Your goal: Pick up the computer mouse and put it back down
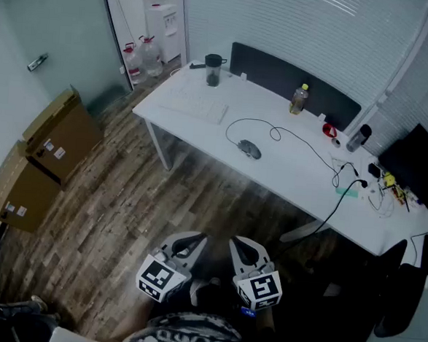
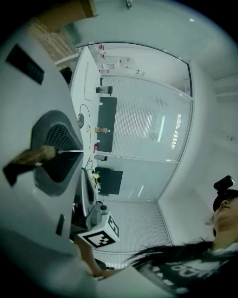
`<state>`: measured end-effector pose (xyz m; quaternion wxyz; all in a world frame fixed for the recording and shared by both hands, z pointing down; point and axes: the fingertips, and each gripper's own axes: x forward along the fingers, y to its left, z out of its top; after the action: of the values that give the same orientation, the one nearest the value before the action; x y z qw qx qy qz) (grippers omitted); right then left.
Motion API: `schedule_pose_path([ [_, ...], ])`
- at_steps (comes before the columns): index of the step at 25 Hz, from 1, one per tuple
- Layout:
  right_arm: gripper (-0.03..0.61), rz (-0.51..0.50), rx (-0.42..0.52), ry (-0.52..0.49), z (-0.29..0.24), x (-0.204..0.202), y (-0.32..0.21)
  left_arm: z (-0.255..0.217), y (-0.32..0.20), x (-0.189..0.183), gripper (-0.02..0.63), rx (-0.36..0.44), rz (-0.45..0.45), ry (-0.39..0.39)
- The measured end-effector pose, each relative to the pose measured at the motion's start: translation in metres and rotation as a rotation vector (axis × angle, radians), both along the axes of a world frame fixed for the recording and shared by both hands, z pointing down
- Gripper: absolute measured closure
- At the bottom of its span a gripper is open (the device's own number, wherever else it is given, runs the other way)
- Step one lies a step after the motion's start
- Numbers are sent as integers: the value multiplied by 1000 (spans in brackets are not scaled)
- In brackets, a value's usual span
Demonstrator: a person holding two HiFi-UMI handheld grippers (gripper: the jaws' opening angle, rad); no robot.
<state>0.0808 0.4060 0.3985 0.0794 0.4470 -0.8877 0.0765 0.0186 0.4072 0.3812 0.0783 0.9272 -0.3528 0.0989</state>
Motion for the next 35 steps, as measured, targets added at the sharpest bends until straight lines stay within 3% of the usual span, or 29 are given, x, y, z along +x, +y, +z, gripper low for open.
schedule_pose_path([
  [4, 580, -5, 9, 4, -7, 2, 9, -12, 11, 7, 603, 42, 6, -17],
  [12, 578, 23, 19, -13, -16, -19, 19, -25, 17, -14, 603, 91, 26, -32],
  [35, 578, 116, 18, 33, -18, -120, 15, -24, 6, -127, 603, 125, 82, 3],
])
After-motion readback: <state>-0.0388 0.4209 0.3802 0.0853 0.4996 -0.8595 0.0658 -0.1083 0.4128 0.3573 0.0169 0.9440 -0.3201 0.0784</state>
